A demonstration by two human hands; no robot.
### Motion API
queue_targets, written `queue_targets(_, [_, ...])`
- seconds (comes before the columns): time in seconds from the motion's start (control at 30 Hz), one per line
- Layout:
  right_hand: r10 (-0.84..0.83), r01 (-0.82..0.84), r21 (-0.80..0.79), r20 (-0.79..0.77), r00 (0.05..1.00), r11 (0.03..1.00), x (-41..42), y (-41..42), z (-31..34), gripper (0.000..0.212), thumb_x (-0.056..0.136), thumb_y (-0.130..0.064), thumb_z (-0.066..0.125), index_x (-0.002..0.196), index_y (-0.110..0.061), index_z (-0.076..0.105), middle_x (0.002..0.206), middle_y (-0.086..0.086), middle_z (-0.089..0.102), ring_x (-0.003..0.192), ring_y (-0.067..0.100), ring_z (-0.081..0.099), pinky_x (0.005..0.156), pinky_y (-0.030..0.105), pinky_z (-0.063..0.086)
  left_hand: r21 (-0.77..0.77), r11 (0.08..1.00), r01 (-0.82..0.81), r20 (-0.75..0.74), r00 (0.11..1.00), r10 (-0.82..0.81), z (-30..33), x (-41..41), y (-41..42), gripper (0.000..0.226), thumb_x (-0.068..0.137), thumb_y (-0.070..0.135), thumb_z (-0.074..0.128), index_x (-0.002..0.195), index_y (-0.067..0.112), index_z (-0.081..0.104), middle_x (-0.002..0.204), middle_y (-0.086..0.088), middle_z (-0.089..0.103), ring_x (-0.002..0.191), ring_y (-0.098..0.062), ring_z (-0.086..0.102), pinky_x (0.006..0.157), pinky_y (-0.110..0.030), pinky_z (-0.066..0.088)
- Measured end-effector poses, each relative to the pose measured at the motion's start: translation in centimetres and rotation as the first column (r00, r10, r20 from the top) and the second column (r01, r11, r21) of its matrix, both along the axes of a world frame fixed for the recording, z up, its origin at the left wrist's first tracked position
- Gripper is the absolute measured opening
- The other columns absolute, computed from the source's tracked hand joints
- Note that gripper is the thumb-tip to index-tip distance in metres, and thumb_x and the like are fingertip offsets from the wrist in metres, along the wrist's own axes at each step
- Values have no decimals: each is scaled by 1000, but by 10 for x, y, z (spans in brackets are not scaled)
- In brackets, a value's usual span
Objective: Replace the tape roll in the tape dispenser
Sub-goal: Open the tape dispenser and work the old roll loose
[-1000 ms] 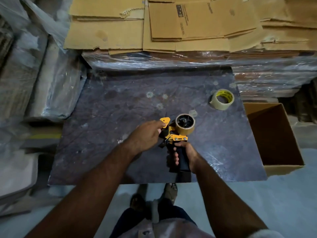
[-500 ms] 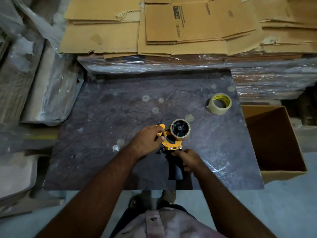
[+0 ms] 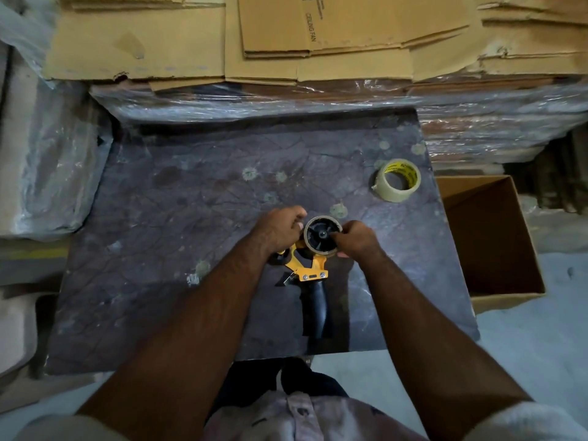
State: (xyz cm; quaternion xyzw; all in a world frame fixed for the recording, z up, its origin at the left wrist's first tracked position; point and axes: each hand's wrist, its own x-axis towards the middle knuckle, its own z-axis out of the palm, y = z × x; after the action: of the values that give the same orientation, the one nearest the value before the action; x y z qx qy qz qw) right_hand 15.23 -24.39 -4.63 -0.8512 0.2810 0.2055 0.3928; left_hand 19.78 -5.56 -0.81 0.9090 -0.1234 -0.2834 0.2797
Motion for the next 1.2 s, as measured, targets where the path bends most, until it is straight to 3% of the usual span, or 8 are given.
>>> queue_targets(0.23, [-2, -2, -70, -50, 999, 998, -10, 5, 6, 29, 89, -29, 69, 94, -1, 70, 95, 20, 76, 93, 33, 73, 85, 39, 59, 264, 917, 300, -120, 953, -277, -18, 19, -16, 66, 97, 49, 54, 155, 26, 32, 162, -5, 35, 153, -23, 23, 118, -63, 12])
queue_targets(0.33, [-13, 6, -100, -66, 998, 995, -10, 8, 12, 23, 89, -26, 68, 91, -3, 71, 94, 20, 75, 91, 32, 72, 84, 39, 59, 221, 923, 314, -126, 948, -292, -27, 26, -15, 64, 90, 55, 60, 146, 28, 45, 150, -3, 51, 146, -25, 33, 115, -63, 15])
queue_targets(0.43, [-31, 22, -106, -83, 996, 994, -8, 9, 13, 23, 88, -29, 69, 90, -6, 72, 89, 14, 76, 87, 29, 72, 80, 34, 58, 199, 927, 317, -108, 948, -300, -29, 31, -8, 42, 85, 61, 62, 111, 28, 67, 114, 3, 65, 130, -24, 47, 110, -58, 19])
queue_targets(0.5, [-21, 11, -113, -89, 996, 994, -7, 10, 16, 25, 90, -31, 69, 96, -7, 74, 85, 8, 70, 84, 22, 65, 73, 26, 48, 205, 918, 341, -98, 940, -327, -27, 30, -5, 38, 88, 60, 60, 102, 26, 69, 109, 3, 66, 128, -23, 47, 110, -59, 19])
queue_targets(0.63, [-86, 77, -91, -103, 991, 993, -3, 11, 17, 26, 92, -34, 68, 93, -8, 74, 85, 7, 75, 84, 22, 71, 79, 28, 56, 206, 920, 335, -123, 941, -315, -26, 27, -6, 35, 95, 55, 51, 106, 27, 68, 110, 2, 62, 133, -23, 40, 112, -63, 19])
queue_targets(0.8, [-144, 129, -135, -107, 984, 982, -4, 18, 16, 29, 88, -32, 72, 67, -14, 64, 80, 13, 75, 78, 25, 74, 76, 36, 62, 248, 963, 103, -41, 995, -96, -30, 20, -23, 30, 86, 51, 59, 96, 24, 66, 106, -1, 68, 126, -25, 46, 101, -51, 29])
queue_targets(0.97, [-203, 176, -203, -121, 972, 963, -4, 24, 20, 26, 85, -34, 74, 91, -9, 71, 95, 16, 71, 88, 30, 66, 68, 28, 45, 341, 924, 171, -108, 984, -142, -24, 26, -32, 36, 88, 54, 60, 104, 22, 65, 122, -6, 64, 133, -29, 40, 103, -56, 27])
queue_targets(1.2, [-259, 221, -255, -122, 958, 941, 0, 34, 30, 28, 80, -24, 75, 103, -9, 70, 104, 15, 71, 95, 30, 67, 69, 29, 47, 358, 931, 67, -69, 997, -45, -17, 20, -34, 29, 84, 44, 68, 105, 24, 63, 103, 0, 59, 123, -26, 50, 104, -52, 25])
